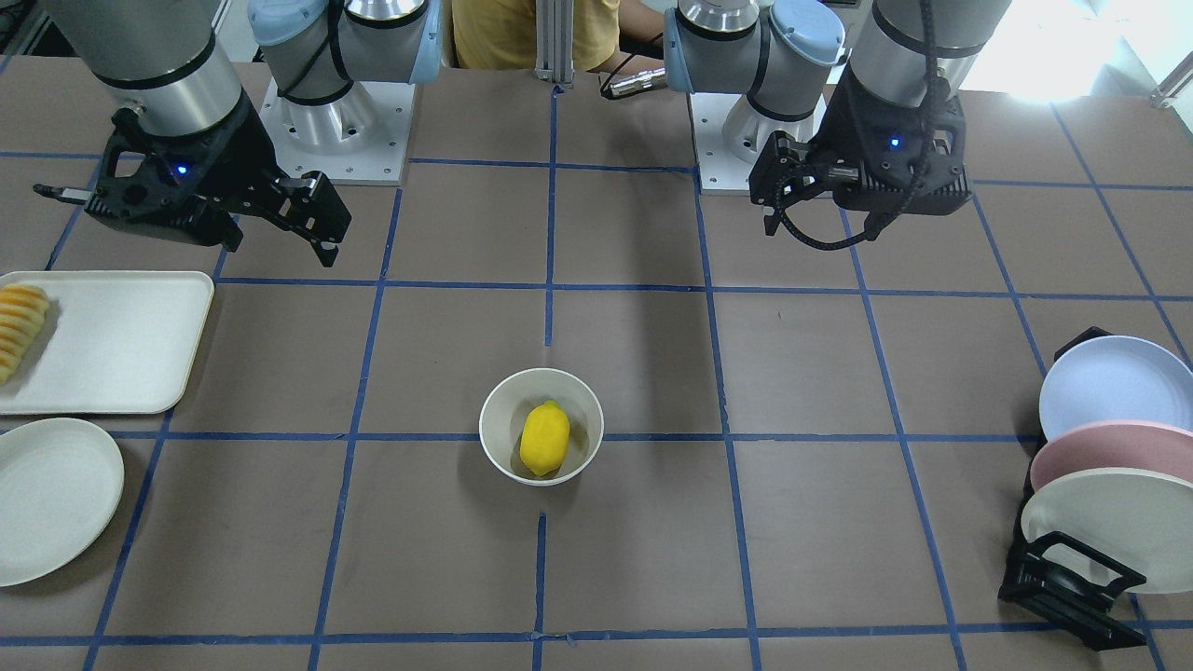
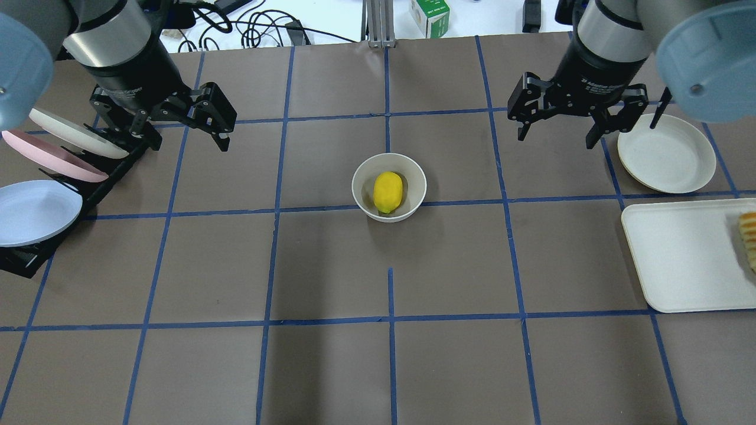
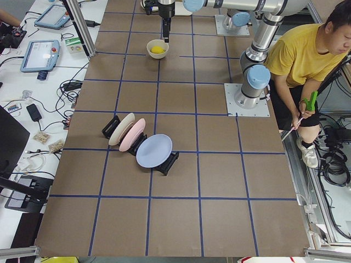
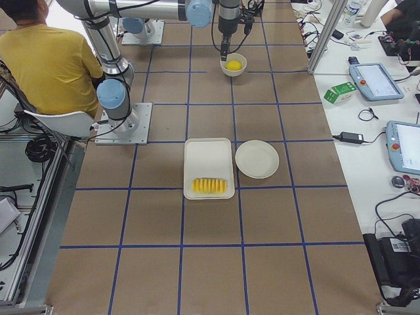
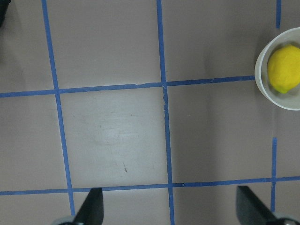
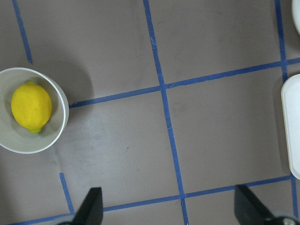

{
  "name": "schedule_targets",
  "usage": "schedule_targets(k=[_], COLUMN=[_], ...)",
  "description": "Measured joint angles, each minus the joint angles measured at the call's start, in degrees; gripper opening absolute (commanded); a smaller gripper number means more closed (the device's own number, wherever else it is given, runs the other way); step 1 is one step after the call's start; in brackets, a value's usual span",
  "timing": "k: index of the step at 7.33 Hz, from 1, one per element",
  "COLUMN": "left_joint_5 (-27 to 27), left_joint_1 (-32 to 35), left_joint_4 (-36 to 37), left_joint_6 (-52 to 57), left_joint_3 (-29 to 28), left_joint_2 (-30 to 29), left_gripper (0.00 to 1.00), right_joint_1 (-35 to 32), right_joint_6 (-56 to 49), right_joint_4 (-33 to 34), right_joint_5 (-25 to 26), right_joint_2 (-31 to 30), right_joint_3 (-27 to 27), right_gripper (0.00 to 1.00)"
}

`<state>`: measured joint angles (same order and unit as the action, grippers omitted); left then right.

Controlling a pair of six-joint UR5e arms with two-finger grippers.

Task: Place bowl and put lemon in it

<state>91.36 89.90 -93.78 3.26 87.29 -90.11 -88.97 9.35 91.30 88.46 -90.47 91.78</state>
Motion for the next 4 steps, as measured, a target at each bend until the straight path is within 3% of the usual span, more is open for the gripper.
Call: schedule_targets(k=[4], left_joint_5=[0.4], left_joint_1=[-0.1], left_joint_4=[0.0], left_joint_6=[-0.1], left_joint_3=[-0.5], left_joint_2=[-0.7], left_gripper=[1.00], right_joint_1=[0.3], right_joint_6=[-0.8], right_joint_4=[-0.7], right_joint_5=[0.6], right_joint_2=[-2.1], right_joint_3=[1.0], right_gripper=[1.00])
